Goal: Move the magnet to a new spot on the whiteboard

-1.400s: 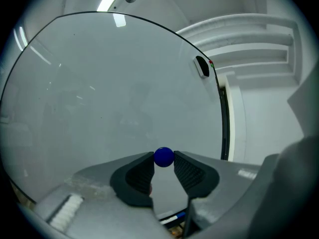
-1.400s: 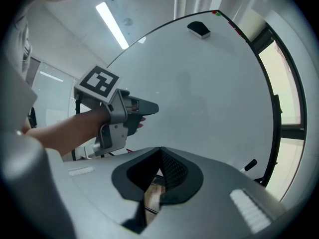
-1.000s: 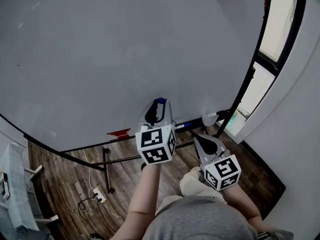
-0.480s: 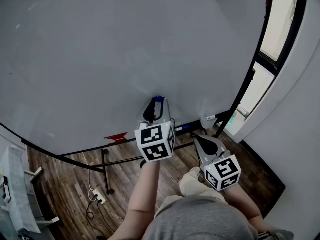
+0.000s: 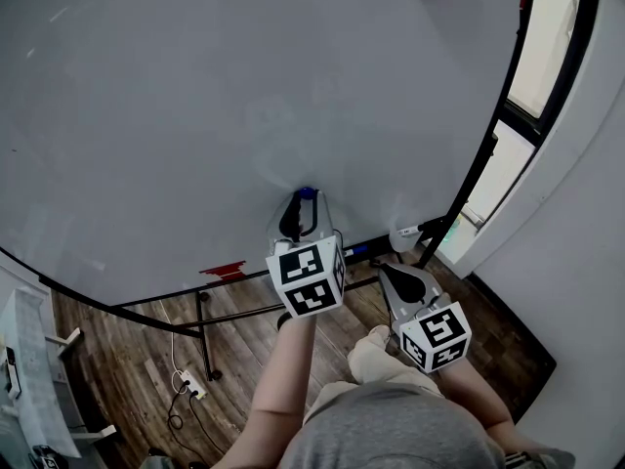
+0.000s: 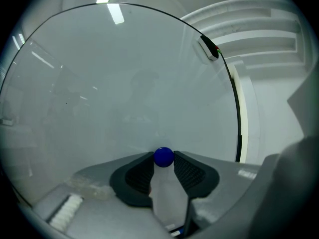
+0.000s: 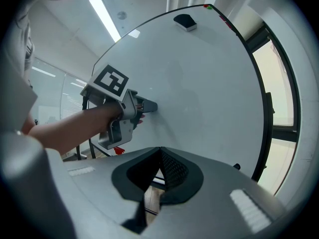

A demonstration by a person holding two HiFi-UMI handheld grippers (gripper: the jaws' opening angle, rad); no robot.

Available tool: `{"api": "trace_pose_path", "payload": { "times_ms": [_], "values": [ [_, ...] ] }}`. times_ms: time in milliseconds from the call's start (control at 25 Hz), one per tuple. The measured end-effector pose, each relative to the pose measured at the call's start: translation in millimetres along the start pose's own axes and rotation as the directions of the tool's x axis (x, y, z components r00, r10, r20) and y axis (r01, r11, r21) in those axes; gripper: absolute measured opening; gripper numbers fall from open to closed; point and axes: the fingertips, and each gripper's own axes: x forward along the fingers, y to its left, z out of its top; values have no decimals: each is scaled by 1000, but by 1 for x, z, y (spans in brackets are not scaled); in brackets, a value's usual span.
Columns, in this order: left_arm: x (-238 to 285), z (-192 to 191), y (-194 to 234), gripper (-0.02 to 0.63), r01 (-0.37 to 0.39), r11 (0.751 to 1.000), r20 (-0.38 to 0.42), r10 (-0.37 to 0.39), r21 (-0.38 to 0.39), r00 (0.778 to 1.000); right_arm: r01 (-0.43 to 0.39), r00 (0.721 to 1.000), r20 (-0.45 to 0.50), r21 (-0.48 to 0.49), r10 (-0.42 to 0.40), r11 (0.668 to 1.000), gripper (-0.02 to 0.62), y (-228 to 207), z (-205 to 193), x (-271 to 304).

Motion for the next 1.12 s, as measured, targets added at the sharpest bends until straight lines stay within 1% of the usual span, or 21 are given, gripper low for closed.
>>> {"api": "trace_pose_path", "payload": {
  "times_ms": [240,800,1120],
  "values": [
    [-1,0,0,133,-8,1000,9,8,2,1000,-2,1000,-4,5,2,1000,3,0,-2,0],
    [-1,0,0,133,10,1000,7,-10,-8,1000,-9,1000,0,4,9,1000,3,3,0,2],
    [-21,-12,2,132,37,999,-16,-37,-6,999,-23,1000,6,4,23,1000,3,13,0,3]
  ]
}}
